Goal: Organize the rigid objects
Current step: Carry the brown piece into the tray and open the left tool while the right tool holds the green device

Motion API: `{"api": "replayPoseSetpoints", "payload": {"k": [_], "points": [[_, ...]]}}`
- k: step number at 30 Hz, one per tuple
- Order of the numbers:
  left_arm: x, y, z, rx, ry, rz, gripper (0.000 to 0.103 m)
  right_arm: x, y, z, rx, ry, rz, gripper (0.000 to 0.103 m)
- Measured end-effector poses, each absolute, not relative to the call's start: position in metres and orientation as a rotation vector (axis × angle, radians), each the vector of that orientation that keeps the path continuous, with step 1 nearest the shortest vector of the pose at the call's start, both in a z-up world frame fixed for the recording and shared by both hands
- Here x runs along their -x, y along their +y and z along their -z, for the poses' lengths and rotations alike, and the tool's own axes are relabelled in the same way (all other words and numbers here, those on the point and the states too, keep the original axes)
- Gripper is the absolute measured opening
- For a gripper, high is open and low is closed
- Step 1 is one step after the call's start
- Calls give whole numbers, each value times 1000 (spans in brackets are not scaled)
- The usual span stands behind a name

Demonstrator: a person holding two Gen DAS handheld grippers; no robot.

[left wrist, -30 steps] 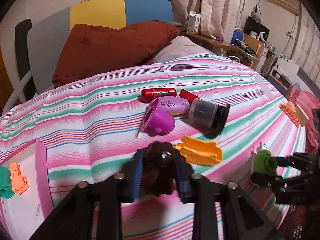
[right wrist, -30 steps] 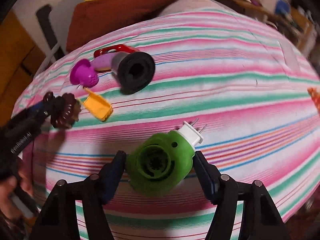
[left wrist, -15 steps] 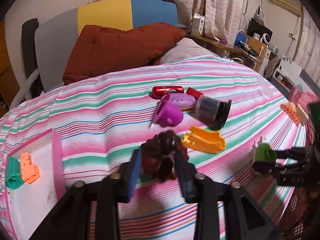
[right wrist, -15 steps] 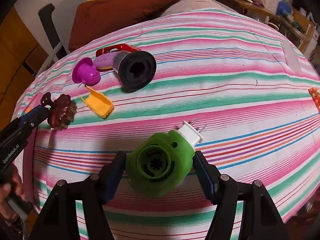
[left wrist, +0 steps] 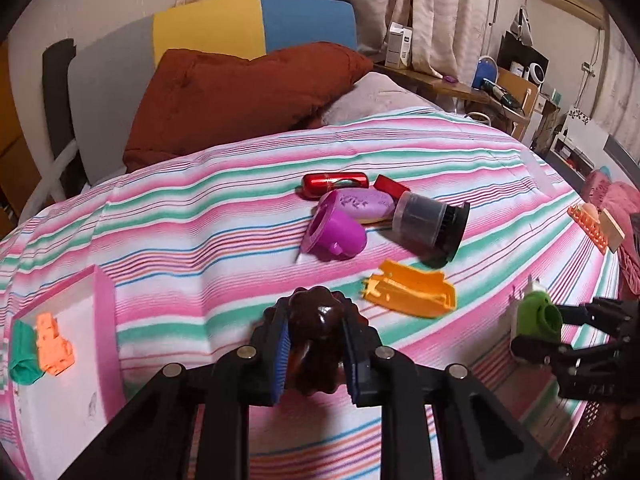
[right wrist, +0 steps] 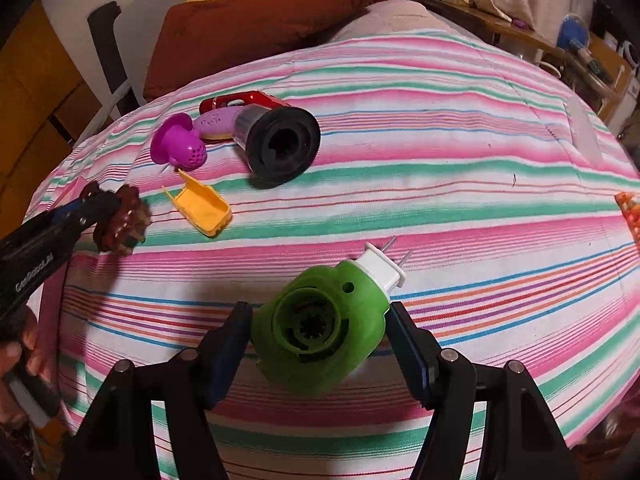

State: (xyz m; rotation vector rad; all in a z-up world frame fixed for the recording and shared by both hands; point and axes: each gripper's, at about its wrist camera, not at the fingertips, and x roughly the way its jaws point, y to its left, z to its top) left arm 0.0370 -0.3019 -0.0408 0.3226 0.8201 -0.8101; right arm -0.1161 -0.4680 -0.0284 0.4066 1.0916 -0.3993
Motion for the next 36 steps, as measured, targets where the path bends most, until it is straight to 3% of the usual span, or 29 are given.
{"api": "replayPoseSetpoints", "payload": {"k": [25, 36], "points": [[-45, -150, 9, -50, 800, 671, 22, 110, -453, 29, -379, 1074, 362, 69], [-74, -83, 26, -2, 835, 529, 22, 108, -445, 24, -379, 1032, 321, 68]]}}
